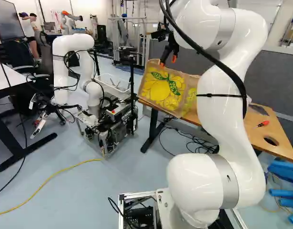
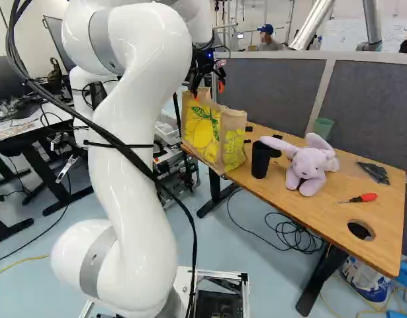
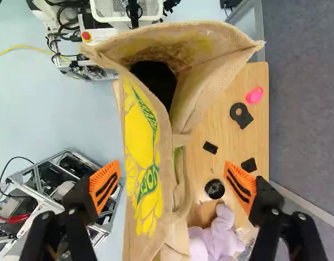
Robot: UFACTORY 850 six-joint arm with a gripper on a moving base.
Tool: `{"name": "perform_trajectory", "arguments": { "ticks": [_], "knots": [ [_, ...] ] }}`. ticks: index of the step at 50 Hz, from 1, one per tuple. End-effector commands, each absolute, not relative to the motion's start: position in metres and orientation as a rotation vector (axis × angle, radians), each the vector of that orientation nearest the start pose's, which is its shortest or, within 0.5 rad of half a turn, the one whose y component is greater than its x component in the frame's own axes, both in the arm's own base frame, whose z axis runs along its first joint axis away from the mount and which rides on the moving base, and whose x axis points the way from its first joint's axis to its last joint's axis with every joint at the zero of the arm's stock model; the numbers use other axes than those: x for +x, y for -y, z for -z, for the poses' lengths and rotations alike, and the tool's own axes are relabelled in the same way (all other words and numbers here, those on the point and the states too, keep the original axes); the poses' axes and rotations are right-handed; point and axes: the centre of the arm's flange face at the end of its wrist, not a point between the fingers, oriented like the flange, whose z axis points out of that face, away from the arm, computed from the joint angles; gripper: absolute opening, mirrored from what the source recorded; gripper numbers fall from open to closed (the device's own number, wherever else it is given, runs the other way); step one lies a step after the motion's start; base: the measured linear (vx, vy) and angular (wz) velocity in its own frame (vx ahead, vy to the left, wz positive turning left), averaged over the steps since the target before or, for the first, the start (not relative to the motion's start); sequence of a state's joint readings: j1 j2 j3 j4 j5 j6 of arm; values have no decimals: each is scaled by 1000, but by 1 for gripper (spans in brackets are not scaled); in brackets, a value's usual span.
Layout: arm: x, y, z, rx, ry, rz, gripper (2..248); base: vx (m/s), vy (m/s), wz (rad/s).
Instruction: Pick up the bag on the ground and place it on the table
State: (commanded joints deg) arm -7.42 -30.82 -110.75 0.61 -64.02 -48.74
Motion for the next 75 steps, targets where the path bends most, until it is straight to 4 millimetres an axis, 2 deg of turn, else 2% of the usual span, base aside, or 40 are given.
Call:
{"name": "perform_trajectory", "arguments": {
  "ticks": [37,75],
  "knots": [
    [665,86,-686,-3031,1137,407,247,-60,23,-8],
    [665,86,-686,-3031,1137,407,247,-152,117,-11]
  ]
}}
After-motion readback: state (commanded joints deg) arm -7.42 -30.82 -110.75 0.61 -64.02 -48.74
